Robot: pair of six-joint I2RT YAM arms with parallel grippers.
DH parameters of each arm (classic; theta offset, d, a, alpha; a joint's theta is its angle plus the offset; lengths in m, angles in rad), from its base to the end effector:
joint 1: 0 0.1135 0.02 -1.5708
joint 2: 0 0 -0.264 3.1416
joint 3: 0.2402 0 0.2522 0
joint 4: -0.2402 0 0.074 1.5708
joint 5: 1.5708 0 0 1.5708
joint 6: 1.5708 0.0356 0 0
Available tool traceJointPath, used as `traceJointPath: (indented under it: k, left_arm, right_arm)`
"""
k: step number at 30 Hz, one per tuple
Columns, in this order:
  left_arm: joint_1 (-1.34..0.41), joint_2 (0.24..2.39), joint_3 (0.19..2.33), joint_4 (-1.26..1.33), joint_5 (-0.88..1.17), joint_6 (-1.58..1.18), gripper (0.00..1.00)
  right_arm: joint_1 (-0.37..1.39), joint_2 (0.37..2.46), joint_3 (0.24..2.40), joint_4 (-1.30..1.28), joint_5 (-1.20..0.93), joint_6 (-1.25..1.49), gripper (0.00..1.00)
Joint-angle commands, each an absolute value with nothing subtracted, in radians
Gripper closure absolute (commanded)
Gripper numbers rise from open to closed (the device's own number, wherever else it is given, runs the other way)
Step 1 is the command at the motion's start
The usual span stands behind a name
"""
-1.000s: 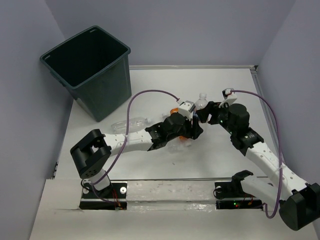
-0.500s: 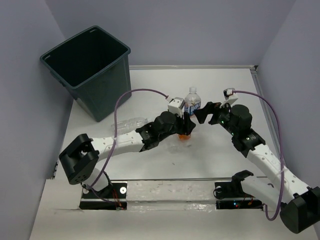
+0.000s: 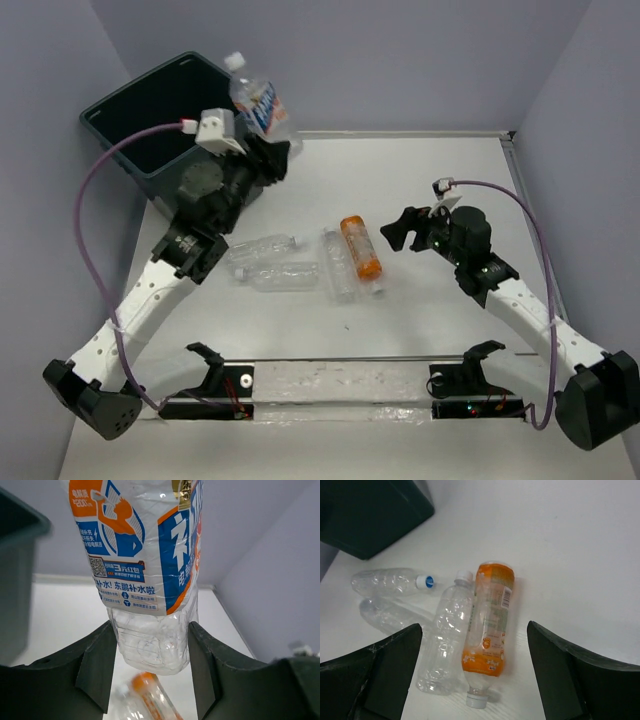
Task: Put the plastic bottles in the bin
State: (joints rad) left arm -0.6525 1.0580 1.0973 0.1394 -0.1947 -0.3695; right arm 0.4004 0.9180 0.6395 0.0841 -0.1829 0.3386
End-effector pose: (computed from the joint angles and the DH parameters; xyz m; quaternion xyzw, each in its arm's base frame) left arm 0.1949 -0.1403 0.4325 0.0162 0.6423 -0.3192 0.6967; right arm 0.1988 0.0912 0.2925 -0.0817 0.7670 0.2942 0.5643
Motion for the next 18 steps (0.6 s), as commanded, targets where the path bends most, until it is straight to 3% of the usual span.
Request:
traceJointPath:
  k: [1, 8, 15, 16, 17, 18]
  left_arm:
    - [-0.473, 1.012, 1.319, 0.032, -0.242, -0.290, 0.63]
    - [-0.172, 1.139, 1.477, 0.002, -0.204, -0.351, 0.62]
    - [0.089, 1.298, 1.520, -0.012, -0.092, -0.518, 0.54]
    - [0.097, 1.308, 1.522, -0.011, -0.098, -0.522, 0.50]
    - [0.107, 1.324, 1.522, -0.012, -0.101, -0.520, 0.27]
    - [0.110, 1.331, 1.523, -0.011, -0.086, -0.519, 0.19]
  right_arm:
    - [0.407, 1.011, 0.701, 0.046, -0.241, 0.304, 0.09]
    - [0.407, 1.104, 0.750, -0.042, -0.242, 0.262, 0.07]
    - [0.420, 1.290, 0.827, -0.152, -0.317, 0.233, 0.06]
    - [0.434, 1.313, 0.839, -0.166, -0.310, 0.230, 0.06]
    - [0.434, 1.334, 0.850, -0.178, -0.299, 0.226, 0.06]
    - [0.448, 1.353, 0.865, -0.189, -0.285, 0.224, 0.06]
